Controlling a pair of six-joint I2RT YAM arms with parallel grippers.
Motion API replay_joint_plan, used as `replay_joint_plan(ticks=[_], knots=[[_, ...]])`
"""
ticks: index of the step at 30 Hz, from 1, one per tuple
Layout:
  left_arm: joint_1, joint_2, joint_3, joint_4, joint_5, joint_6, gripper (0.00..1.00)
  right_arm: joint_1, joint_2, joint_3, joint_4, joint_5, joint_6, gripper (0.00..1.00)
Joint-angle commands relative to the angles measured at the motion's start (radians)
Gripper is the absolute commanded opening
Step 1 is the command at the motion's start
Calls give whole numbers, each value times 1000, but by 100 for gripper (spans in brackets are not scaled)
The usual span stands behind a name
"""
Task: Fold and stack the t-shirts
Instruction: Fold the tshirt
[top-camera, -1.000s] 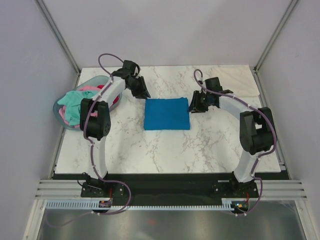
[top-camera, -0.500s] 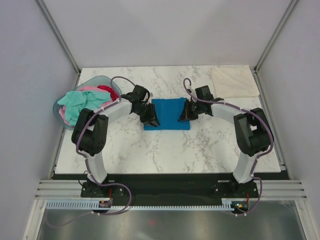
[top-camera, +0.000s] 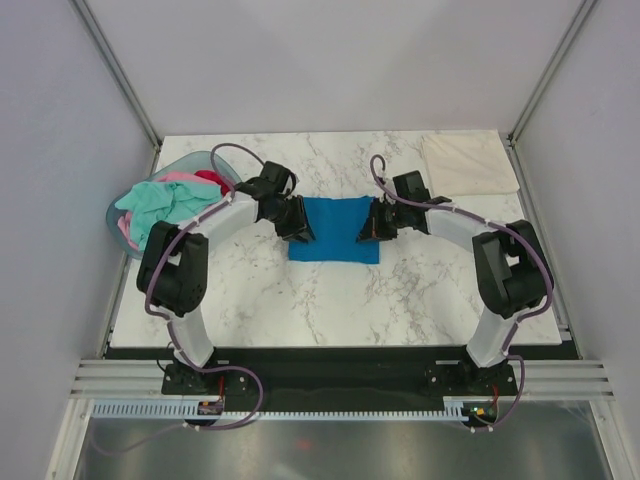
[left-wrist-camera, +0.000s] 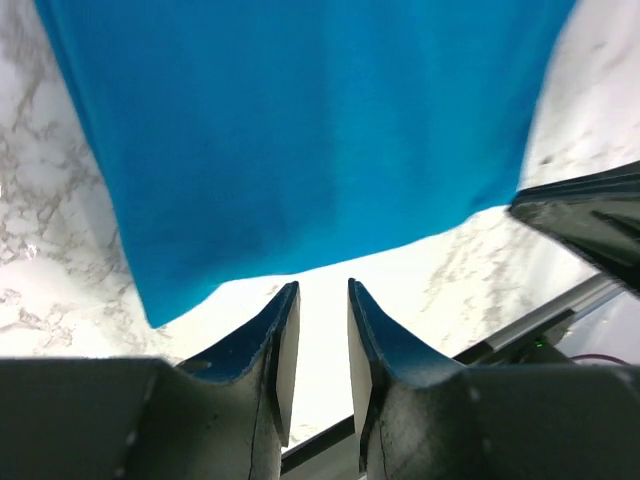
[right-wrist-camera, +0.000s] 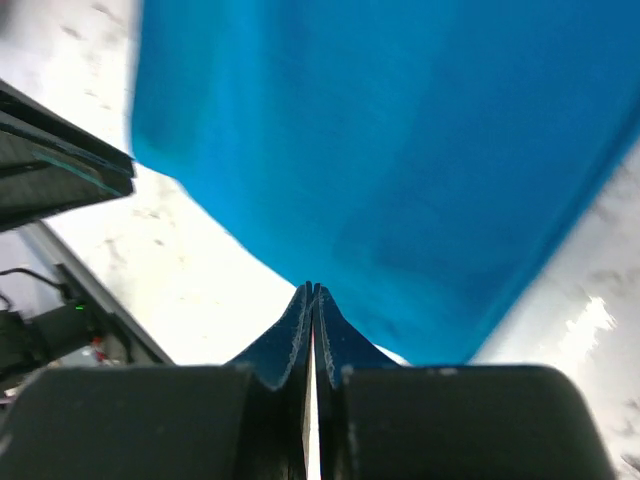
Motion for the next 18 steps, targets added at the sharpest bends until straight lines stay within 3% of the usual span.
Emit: replay_joint_plan(ticks=[1, 6, 11, 18], knots=[[14, -47, 81, -2, 40, -41, 33, 28, -4, 113, 88, -92, 67, 6], [23, 47, 101, -2, 43, -42, 33, 51, 139, 204, 166, -176, 134, 6], [24, 103, 29, 10, -19, -41, 32, 51, 289, 175, 192, -177, 98, 5], [26, 102, -3, -18, -144, -22, 31, 39, 279, 130, 189, -183, 64, 5]])
